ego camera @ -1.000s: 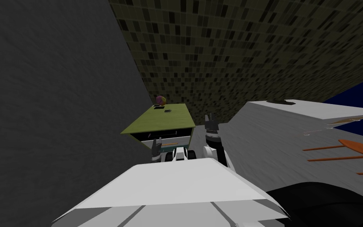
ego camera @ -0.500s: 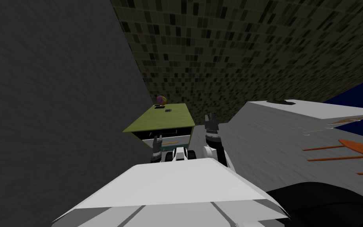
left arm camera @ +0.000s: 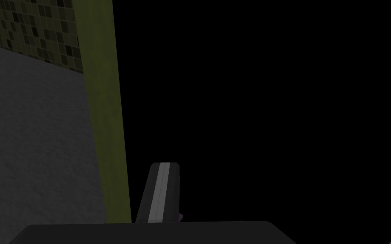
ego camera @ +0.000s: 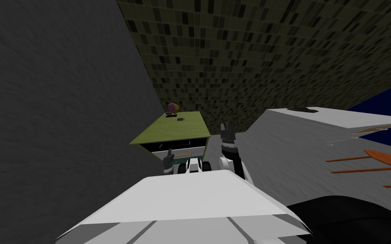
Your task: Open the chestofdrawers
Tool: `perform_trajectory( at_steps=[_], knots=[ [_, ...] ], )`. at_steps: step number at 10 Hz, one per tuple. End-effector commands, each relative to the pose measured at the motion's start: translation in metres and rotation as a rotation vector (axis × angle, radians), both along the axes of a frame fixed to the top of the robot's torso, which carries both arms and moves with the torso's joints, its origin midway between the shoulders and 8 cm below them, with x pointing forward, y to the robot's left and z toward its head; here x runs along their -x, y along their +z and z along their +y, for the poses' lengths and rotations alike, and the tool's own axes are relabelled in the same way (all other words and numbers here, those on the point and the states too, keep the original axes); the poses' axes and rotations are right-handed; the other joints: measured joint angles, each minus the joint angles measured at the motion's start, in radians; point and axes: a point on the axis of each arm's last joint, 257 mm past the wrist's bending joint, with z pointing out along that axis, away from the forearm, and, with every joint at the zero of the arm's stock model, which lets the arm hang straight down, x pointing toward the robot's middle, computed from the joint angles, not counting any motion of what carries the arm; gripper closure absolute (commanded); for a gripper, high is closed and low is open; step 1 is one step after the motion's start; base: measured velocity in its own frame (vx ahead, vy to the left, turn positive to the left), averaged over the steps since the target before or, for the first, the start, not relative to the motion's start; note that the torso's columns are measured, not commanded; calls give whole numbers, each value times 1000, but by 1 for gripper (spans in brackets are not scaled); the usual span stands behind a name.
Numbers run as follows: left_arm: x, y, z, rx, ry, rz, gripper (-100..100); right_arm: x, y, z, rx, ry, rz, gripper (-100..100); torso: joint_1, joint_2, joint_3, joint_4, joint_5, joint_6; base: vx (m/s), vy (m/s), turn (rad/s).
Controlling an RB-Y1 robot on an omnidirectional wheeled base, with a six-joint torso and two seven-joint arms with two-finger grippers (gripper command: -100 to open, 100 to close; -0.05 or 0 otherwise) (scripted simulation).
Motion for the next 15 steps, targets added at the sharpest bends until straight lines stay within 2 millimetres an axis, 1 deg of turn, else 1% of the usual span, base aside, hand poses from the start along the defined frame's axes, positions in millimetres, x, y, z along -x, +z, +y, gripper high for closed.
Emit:
perform_trajectory(
  at_steps=[1,2,3,4,7,10,11,13,14,15],
  knots=[
    [17,-4,2,0,3,-2,100,0,0,0,0,0,0,0,0,1,0,0,0,0,29,-2,-12],
    [23,-6,2,0,4,-2,100,0,0,0,0,0,0,0,0,0,0,0,0,0,34,-6,-10],
    [19,-7,3,0,4,1,100,0,0,0,0,0,0,0,0,0,0,0,0,0,15,-3,0],
    [20,-7,14,-41,-8,2,-100,0,0,0,0,0,0,0,0,0,0,0,0,0,0,0,0],
    [19,-5,36,-116,-28,10,-100,0,0,0,0,0,0,0,0,0,0,0,0,0,-8,3,2],
    [15,-2,50,-169,-40,15,-100,0,0,0,0,0,0,0,0,-1,0,0,0,0,-12,4,5],
    [7,2,51,-169,-37,14,-100,0,0,0,0,0,0,0,0,0,0,0,0,0,-33,13,29],
    [0,4,45,-149,-29,11,-100,0,0,0,0,0,0,0,0,1,0,0,0,0,-39,17,12],
    [-5,6,45,-149,-27,11,-100,0,0,0,0,0,0,0,0,0,0,0,0,0,-36,17,16],
    [-11,9,50,-164,-29,12,-100,0,0,0,0,0,0,0,0,0,0,0,0,0,-39,13,21]
  ],
)
